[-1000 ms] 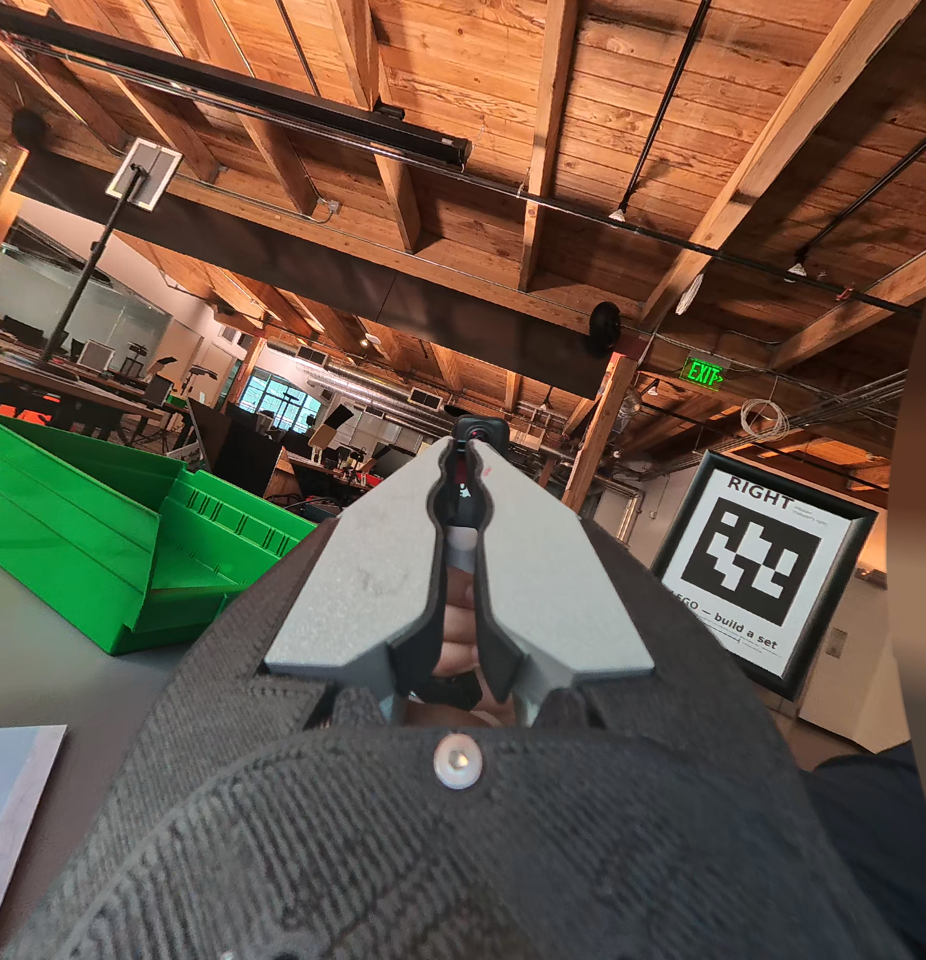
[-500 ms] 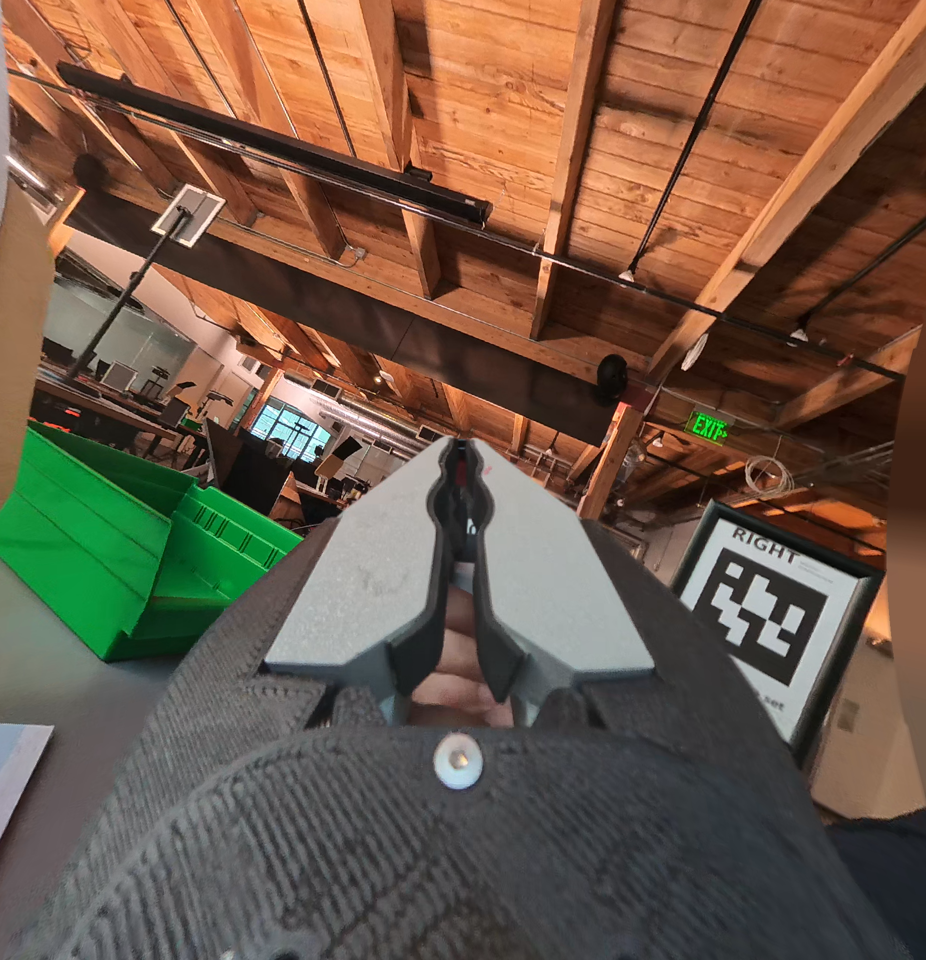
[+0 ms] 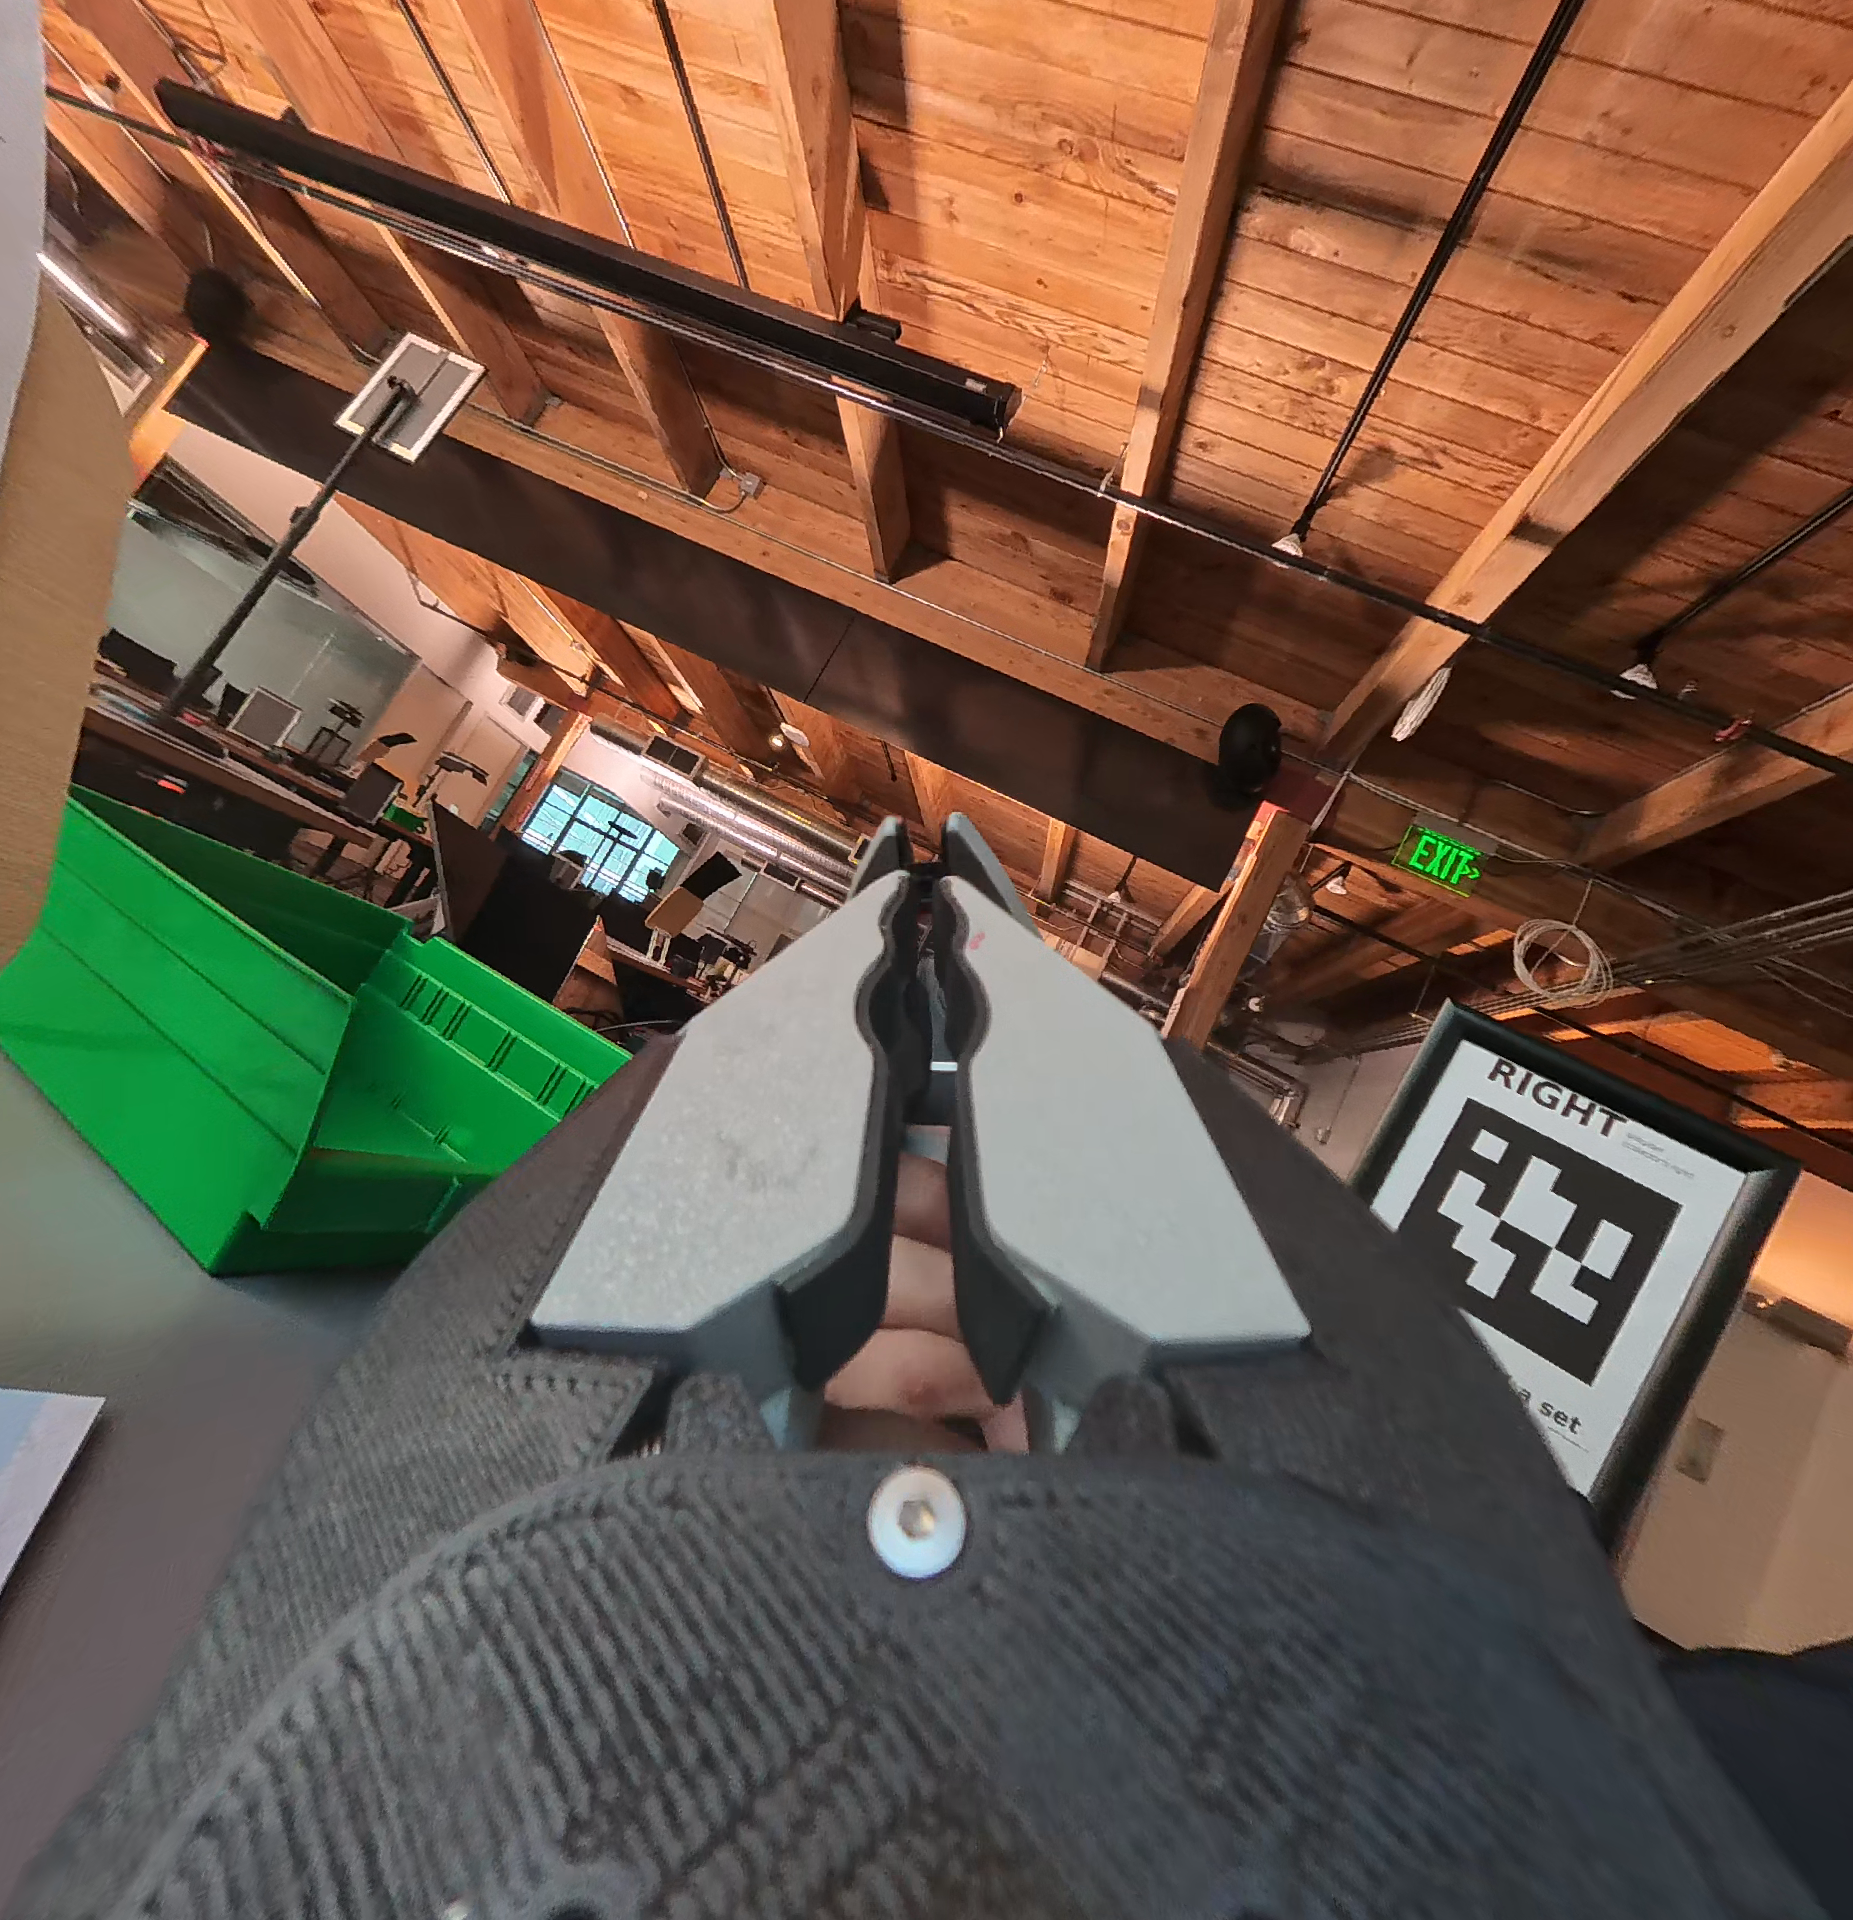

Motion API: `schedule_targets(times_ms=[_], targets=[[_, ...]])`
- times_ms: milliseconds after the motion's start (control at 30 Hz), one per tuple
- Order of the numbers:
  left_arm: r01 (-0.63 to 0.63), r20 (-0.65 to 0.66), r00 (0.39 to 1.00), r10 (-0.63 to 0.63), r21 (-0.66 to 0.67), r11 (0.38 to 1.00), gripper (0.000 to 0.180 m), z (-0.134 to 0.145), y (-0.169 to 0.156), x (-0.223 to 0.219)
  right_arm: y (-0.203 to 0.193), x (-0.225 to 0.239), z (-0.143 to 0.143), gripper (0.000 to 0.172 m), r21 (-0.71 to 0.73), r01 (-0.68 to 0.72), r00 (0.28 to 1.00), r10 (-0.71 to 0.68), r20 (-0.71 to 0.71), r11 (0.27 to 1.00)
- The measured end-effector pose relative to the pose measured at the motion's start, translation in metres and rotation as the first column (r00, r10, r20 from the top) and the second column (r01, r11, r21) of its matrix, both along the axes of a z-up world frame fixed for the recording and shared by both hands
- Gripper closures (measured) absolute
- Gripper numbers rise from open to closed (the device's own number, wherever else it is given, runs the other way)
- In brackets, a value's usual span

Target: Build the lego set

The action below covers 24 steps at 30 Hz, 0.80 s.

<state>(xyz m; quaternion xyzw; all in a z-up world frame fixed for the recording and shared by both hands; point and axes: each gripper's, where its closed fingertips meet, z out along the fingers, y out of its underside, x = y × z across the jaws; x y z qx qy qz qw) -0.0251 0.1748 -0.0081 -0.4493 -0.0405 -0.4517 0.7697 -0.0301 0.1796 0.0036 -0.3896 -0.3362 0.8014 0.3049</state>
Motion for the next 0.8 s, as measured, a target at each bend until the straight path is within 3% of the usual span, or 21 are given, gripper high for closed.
schedule_targets(times_ms=[167, 300, 467, 633, 800], targets=[[-0.015, -0.032, 0.999, 0.015, 0.014, 1.0, 0.18, 0.003, -0.003, -0.002, -0.005, -0.001, 0.002, 0.167, 0.074, 0.003, 1.0, -0.003, 0.004, 0.997], [-0.055, -0.156, 0.986, 0.057, 0.016, 0.998, 0.18, 0.004, -0.004, -0.002, -0.003, 0.003, -0.001, 0.164, 0.223, -0.002, 0.997, -0.015, 0.077, 0.975], [-0.049, -0.243, 0.969, 0.047, -0.003, 0.999, 0.18, 0.003, -0.004, -0.002, -0.001, 0.021, 0.004, 0.158, 0.289, -0.067, 0.996, 0.045, 0.081, 0.955], [0.034, -0.255, 0.966, -0.033, 0.0, 0.999, 0.18, 0.006, -0.009, 0.006, -0.013, 0.017, -0.008, 0.155, 0.384, -0.106, 0.989, 0.058, 0.133, 0.917], [0.098, -0.274, 0.957, -0.096, -0.007, 0.995, 0.18, 0.004, -0.011, 0.019, -0.019, 0.019, -0.007, 0.166, 0.386, -0.142, 0.987, 0.103, 0.12, 0.911]])
